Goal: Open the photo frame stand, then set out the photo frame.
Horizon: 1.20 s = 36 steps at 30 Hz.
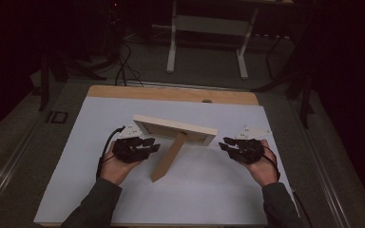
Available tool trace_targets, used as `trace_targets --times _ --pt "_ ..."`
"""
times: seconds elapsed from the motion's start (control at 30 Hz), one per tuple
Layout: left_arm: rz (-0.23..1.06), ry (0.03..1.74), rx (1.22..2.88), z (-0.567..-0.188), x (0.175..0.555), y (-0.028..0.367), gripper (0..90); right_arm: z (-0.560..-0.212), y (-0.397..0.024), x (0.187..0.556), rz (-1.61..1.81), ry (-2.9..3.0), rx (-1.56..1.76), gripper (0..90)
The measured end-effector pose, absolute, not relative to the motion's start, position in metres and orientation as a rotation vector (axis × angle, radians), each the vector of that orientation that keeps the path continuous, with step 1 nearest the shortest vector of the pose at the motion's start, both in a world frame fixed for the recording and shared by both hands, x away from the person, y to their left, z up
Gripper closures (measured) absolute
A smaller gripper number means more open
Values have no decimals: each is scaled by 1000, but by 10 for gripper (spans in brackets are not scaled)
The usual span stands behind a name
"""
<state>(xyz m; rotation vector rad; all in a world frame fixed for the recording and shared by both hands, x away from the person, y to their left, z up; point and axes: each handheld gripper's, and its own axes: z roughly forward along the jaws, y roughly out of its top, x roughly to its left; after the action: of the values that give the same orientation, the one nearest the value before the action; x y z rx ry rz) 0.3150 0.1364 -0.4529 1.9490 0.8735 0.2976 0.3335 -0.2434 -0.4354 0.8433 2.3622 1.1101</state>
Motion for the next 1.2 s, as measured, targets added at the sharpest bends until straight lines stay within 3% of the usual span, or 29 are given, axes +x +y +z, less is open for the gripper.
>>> trace_targets --times 0.73,1.07,1.2 --pt "282 980 1869 -453 327 152 670 -439 -255 342 1091 2270 956 744" --pt "306 993 1848 -449 330 150 728 -438 -252 349 1166 2230 1014 781" --pt "329 1019 1845 -447 332 147 800 -438 -249 351 1178 2225 1028 830"
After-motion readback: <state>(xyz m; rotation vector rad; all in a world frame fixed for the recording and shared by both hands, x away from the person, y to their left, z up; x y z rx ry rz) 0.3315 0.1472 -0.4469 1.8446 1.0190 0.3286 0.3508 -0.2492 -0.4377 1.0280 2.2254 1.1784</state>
